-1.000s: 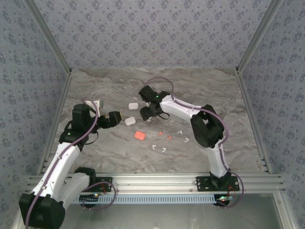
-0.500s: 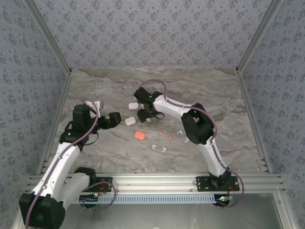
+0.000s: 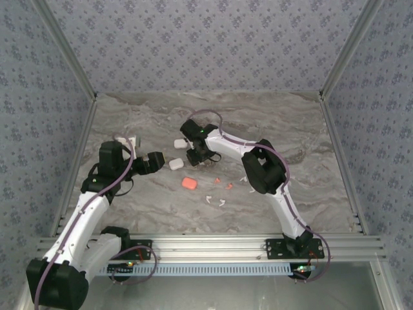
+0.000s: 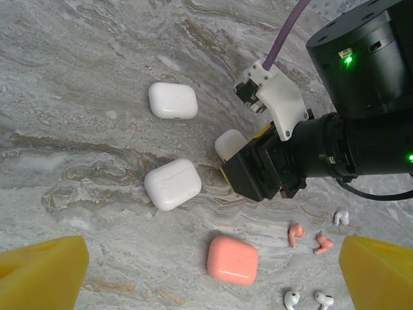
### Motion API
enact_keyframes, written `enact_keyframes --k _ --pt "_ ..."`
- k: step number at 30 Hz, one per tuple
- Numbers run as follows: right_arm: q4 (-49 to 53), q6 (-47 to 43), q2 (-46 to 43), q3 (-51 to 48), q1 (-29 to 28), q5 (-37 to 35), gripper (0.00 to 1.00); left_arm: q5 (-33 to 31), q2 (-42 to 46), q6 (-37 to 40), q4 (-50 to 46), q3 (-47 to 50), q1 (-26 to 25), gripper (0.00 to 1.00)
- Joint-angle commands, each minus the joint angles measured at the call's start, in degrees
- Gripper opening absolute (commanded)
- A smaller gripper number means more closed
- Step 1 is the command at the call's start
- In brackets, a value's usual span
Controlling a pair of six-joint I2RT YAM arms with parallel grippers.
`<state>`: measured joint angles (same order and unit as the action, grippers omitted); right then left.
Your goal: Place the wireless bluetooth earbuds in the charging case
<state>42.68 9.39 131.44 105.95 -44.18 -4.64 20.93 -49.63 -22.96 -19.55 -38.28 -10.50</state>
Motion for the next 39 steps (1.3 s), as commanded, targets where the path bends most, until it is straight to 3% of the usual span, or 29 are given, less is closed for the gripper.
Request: enact_keyframes --k 1,5,11,18,27,34,39 --pt "1.9 -0.6 1.6 1.4 -0.1 1.1 0.5 -0.6 0.1 0.5 0.0 -1.0 0.1 0.99" --pt "1.8 -1.5 -0.2 0.3 0.0 0.6 0.42 -0.4 0.2 0.1 0.0 -1.0 0.1 0.99" --pt "-5.3 -4.7 -12.0 -10.3 0.2 -0.7 0.39 3.5 -0.4 -1.9 1.7 -2.1 0.1 0.99" --pt "-14.5 -13.5 -31.2 -26.7 -0.8 -3.2 0.39 16.9 -4.7 -3.5 5.8 -5.3 0.1 0.96" --pt "-22.2 -29.6 -51.2 -42.5 -6.7 -8.6 0.39 30.2 -8.6 -7.9 15.6 -6.2 -0.5 0.9" --pt "-22.6 -36.4 -59.8 -45.4 -9.6 -10.3 0.39 35.1 -10.6 -9.2 21.3 -6.1 -6.4 0.88" --pt "-22.2 -37.5 -62.2 -45.4 -10.4 -9.7 0.39 34.6 -11.9 -10.0 24.6 -6.1 -10.6 0.87"
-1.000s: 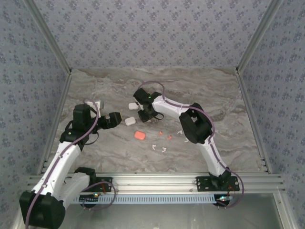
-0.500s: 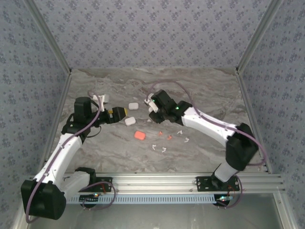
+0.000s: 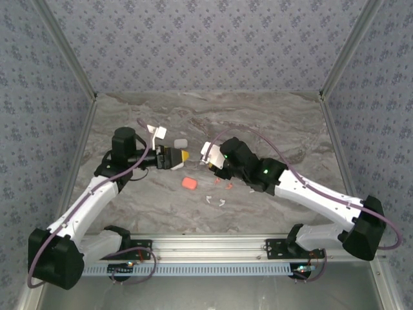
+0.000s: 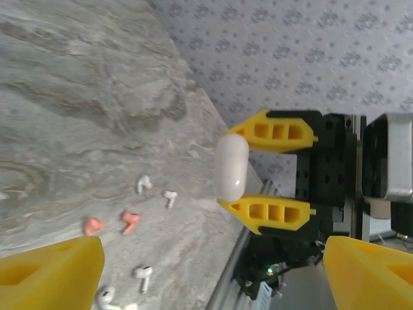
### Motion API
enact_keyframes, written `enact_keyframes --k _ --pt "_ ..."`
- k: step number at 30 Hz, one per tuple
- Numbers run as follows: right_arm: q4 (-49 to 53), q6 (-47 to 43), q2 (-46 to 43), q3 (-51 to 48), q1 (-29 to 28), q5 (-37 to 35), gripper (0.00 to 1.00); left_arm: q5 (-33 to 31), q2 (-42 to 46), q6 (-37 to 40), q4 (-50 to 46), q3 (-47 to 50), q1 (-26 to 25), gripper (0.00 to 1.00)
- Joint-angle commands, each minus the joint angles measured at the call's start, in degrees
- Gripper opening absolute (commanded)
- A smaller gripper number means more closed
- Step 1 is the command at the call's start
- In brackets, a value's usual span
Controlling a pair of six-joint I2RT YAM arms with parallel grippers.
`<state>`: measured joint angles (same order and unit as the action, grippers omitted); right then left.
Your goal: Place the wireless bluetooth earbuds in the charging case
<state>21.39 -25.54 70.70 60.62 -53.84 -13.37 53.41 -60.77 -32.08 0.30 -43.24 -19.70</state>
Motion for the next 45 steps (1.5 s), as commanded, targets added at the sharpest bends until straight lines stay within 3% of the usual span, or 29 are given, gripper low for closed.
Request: enact_keyframes --k 1,6,18,37,41,45 --pt "-0.9 -2.5 -1.6 0.0 -1.0 -1.0 0.39 2.0 -1.1 -1.0 5.1 -1.1 -1.9 0.87" --pt "-1.9 -2.6 -1.7 0.1 -2.0 -0.8 0.39 1.0 -3.8 -1.6 6.7 -2.4 -5.1 0.85" --pt "-3.5 -1.2 -1.5 0.1 -2.3 0.5 0.39 -0.4 -9.4 -2.4 10.0 -4.5 -10.7 0.68" --pt "-3.4 -0.3 -0.8 0.2 -2.2 1.2 0.41 0.3 -12.9 -2.2 11.3 -6.1 -13.0 0.22" --pt "-1.7 1.2 -0.4 1.1 -1.4 2.0 0.47 -0.1 -12.4 -1.9 10.9 -6.1 -12.9 0.18" --pt "2.2 5.3 -1.2 2.6 0.6 5.5 0.63 -1.4 -11.5 -0.8 10.8 -5.9 -13.0 0.15"
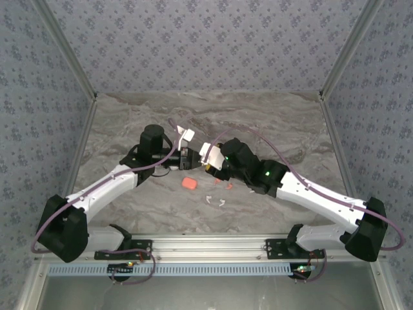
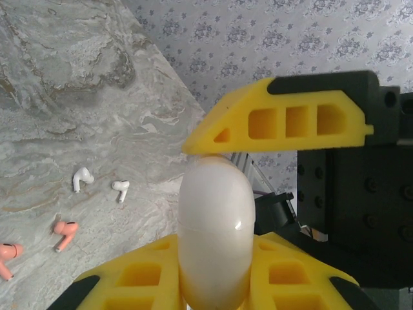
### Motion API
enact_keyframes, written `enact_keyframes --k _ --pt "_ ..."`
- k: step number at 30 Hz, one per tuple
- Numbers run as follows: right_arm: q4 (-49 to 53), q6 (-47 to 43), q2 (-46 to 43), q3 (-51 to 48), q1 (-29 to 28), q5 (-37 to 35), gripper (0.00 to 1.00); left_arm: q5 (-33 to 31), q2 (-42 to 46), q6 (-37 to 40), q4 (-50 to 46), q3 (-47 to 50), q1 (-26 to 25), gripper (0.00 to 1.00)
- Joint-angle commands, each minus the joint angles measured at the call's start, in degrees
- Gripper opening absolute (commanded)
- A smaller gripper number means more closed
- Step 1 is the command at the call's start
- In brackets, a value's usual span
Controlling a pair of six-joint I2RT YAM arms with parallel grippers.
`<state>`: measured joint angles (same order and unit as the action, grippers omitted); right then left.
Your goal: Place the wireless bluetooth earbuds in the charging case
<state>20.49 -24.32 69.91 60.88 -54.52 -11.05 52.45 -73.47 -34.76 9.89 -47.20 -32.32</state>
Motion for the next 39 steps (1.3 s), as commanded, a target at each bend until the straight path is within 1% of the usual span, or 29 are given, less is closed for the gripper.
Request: enact_keyframes --k 1,5,7,9,10,12,14,18,21,27,35,39 --pt "3.5 5.2 -1.0 2.3 1.9 4.4 0.68 -0.9 1.5 2.3 1.2 -1.8 -0.4 0.15" --pt "4.1 10.9 -4.5 0.9 4.9 10.3 0.86 -4.5 3.2 4.8 2.1 -0.6 -0.4 0.07" --pt "4.5 13.4 -6.5 0.3 6.9 13.0 0.91 -6.3 4.1 5.7 4.9 0.8 -0.4 0.05" --pt "3.6 17.5 -8.9 -0.9 9.5 17.5 0.98 -8.4 5.3 7.0 8.0 2.5 -0.5 0.04" --pt "2.7 19.3 -10.0 -1.6 10.6 19.1 1.0 -9.5 5.7 7.9 9.2 3.2 -0.6 0.03" --pt "-0.2 23.9 -12.6 -3.6 12.9 22.4 1.0 -12.5 6.9 10.8 11.0 4.7 -1.2 0.0" --pt "-2.9 28.7 -14.2 -5.0 14.9 24.0 1.0 -14.8 8.1 13.2 12.3 5.9 -2.0 0.0" --pt "-7.2 36.1 -14.9 -6.1 17.1 26.4 1.0 -16.2 9.4 15.4 14.0 6.9 -2.9 0.0" --pt "-8.3 37.7 -13.5 -5.9 17.0 27.0 1.0 -16.1 9.8 16.4 14.1 7.1 -3.2 0.0" --pt "-9.3 39.0 -11.0 -6.0 16.7 23.7 0.99 -15.5 9.8 16.6 14.6 7.0 -3.5 0.0" --pt "-9.1 39.7 -6.1 -3.4 16.9 23.7 0.91 -14.9 9.6 17.1 14.4 6.4 -4.0 0.0" --pt "-9.7 41.4 -4.6 -2.7 18.0 23.4 0.85 -14.3 9.6 17.5 14.0 6.0 -4.0 0.0"
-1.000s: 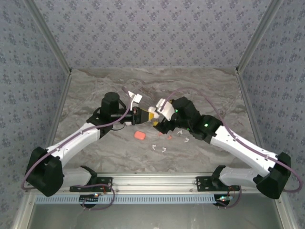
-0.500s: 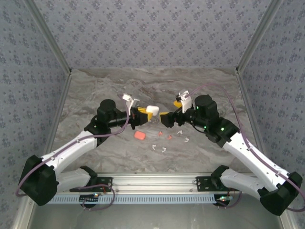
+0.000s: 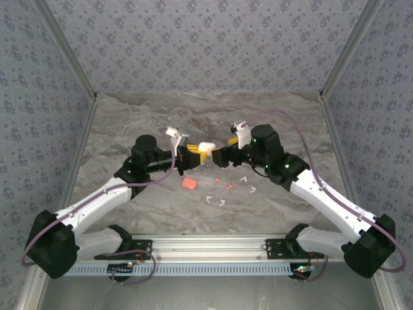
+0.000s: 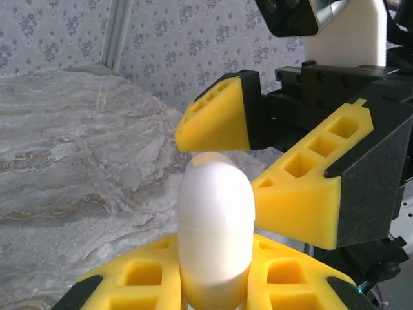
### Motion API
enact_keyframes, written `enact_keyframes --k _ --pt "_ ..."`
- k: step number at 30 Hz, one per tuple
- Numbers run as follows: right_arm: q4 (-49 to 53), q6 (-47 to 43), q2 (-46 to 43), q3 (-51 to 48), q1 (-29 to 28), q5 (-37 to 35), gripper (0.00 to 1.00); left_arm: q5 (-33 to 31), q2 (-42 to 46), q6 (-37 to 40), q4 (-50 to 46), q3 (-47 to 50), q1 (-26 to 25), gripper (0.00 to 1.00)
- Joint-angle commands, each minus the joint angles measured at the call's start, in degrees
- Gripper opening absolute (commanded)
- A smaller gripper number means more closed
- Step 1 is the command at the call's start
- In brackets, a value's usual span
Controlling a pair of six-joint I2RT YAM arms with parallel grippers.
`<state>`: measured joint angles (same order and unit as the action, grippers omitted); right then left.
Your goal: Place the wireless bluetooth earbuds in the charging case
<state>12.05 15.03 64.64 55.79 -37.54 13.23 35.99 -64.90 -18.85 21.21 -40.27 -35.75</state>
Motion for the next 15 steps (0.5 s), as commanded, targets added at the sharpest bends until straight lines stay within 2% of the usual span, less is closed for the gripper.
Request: enact_keyframes --k 1,15 --pt "-1.5 2.4 0.9 2.5 1.3 -0.6 0.84 2.2 1.1 1.8 2.4 -1.1 -0.5 0.0" --pt "-1.6 2.6 3.9 5.6 3.8 2.6 0.81 2.9 0.7 2.7 1.0 -2.1 -0.5 0.0"
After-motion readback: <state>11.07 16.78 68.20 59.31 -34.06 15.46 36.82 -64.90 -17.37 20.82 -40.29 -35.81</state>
